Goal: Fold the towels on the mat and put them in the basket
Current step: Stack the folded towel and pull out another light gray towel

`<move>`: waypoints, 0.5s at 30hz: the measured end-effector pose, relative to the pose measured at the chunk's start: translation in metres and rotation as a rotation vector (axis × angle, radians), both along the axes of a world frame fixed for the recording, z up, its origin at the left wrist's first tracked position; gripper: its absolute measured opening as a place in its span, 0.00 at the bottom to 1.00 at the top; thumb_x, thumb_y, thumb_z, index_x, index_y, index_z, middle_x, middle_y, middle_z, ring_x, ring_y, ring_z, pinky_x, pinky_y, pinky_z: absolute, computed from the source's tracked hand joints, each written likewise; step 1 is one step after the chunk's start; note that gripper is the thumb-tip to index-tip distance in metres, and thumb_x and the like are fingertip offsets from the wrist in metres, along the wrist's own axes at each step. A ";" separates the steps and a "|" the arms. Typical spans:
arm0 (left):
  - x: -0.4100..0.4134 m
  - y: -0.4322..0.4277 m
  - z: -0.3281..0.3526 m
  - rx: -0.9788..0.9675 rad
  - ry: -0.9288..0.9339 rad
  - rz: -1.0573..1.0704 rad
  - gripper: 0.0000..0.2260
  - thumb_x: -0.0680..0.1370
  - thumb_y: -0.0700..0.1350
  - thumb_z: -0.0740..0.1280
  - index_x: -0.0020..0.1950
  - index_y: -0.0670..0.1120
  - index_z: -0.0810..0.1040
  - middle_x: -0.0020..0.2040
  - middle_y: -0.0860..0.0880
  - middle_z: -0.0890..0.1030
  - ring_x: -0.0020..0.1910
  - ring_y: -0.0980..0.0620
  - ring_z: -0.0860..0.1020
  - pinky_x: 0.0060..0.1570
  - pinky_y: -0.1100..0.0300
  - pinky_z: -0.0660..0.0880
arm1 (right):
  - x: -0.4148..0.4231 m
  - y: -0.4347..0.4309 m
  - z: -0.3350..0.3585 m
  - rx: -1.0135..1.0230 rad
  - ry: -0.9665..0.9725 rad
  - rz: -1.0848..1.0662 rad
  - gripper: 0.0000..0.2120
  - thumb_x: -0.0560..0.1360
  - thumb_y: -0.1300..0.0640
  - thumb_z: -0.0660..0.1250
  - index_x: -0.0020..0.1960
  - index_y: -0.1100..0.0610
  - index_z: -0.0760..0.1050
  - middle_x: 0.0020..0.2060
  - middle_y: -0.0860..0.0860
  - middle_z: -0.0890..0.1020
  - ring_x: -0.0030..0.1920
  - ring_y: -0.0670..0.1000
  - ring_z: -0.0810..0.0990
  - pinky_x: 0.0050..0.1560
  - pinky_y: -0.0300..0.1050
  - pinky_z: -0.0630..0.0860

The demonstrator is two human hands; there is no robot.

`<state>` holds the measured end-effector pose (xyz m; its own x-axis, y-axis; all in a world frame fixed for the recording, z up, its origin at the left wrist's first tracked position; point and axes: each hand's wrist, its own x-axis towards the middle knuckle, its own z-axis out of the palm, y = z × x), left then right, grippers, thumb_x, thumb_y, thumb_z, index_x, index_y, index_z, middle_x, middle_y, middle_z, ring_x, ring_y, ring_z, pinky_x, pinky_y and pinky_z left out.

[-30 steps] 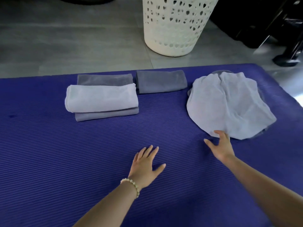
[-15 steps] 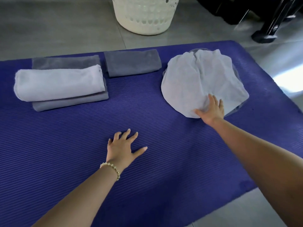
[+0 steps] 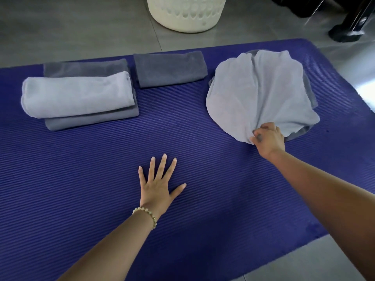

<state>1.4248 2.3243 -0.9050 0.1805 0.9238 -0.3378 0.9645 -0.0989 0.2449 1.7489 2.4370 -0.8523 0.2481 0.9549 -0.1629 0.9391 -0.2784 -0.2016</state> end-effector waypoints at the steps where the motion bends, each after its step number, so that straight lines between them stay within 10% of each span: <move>1: 0.000 0.000 -0.001 -0.005 0.010 -0.003 0.42 0.60 0.74 0.19 0.72 0.59 0.27 0.73 0.55 0.27 0.71 0.48 0.27 0.68 0.41 0.28 | -0.003 -0.005 -0.002 0.001 0.019 0.049 0.09 0.78 0.55 0.65 0.54 0.59 0.79 0.65 0.54 0.69 0.65 0.56 0.66 0.65 0.49 0.60; 6: -0.002 0.002 0.002 -0.076 0.054 -0.039 0.38 0.63 0.73 0.24 0.70 0.60 0.24 0.71 0.55 0.23 0.70 0.48 0.24 0.65 0.42 0.26 | -0.038 -0.035 -0.011 -0.022 0.221 0.212 0.09 0.77 0.55 0.66 0.50 0.60 0.78 0.55 0.55 0.74 0.59 0.56 0.71 0.61 0.48 0.65; 10: -0.003 0.015 0.026 -0.264 -0.240 0.103 0.32 0.75 0.69 0.36 0.77 0.60 0.43 0.76 0.57 0.35 0.74 0.52 0.30 0.69 0.45 0.27 | -0.099 -0.064 0.013 -0.102 0.553 0.363 0.16 0.75 0.52 0.64 0.37 0.64 0.71 0.32 0.56 0.70 0.36 0.49 0.69 0.41 0.49 0.65; 15: -0.021 0.018 0.078 -0.568 -1.079 0.655 0.28 0.76 0.69 0.53 0.65 0.54 0.76 0.65 0.51 0.77 0.65 0.52 0.74 0.69 0.53 0.66 | -0.189 -0.115 0.054 -0.406 0.969 0.468 0.10 0.78 0.62 0.64 0.38 0.59 0.69 0.34 0.50 0.71 0.36 0.45 0.69 0.42 0.39 0.68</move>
<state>1.4041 2.3425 -0.8266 0.1819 0.7249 -0.6644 0.1048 0.6575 0.7461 1.5602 2.3224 -0.7981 -0.5145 0.7539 -0.4086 0.4672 -0.1530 -0.8708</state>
